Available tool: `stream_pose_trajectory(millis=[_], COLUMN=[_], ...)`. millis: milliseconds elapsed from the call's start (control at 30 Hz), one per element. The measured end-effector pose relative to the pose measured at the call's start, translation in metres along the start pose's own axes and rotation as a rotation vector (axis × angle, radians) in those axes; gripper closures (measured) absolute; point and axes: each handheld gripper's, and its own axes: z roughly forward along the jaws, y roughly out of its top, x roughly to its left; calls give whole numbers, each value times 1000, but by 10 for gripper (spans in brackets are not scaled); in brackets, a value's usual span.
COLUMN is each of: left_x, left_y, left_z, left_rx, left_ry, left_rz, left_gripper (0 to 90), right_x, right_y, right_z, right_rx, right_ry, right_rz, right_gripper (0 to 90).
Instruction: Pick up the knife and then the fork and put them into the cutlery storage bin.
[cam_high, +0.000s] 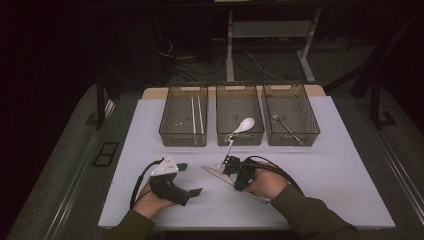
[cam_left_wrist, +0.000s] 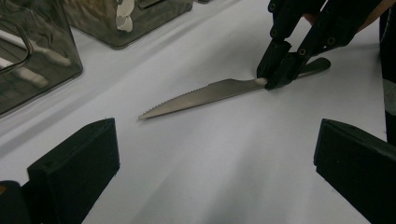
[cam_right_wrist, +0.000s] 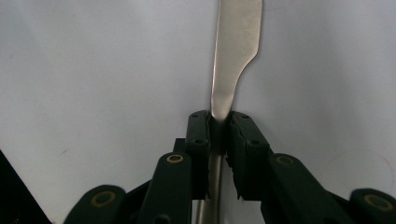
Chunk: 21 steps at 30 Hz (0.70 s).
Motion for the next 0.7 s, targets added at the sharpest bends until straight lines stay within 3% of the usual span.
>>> stream_pose_trajectory(millis=[333,500,700], left_x=[0,0,0], left_y=[0,0,0], left_z=[0,0,-1], left_rx=[-1,-4,-7], left_ry=[0,1,1], left_rz=[-1,-5,-8], left_gripper=[0,0,0], right_x=[3,3,-4], right_y=[3,0,-7], right_z=[0,0,-3], right_rx=[21,1,-51], right_ry=[-26,-25,17], right_rz=[-35,-43,-31], right_gripper=[791,798,799])
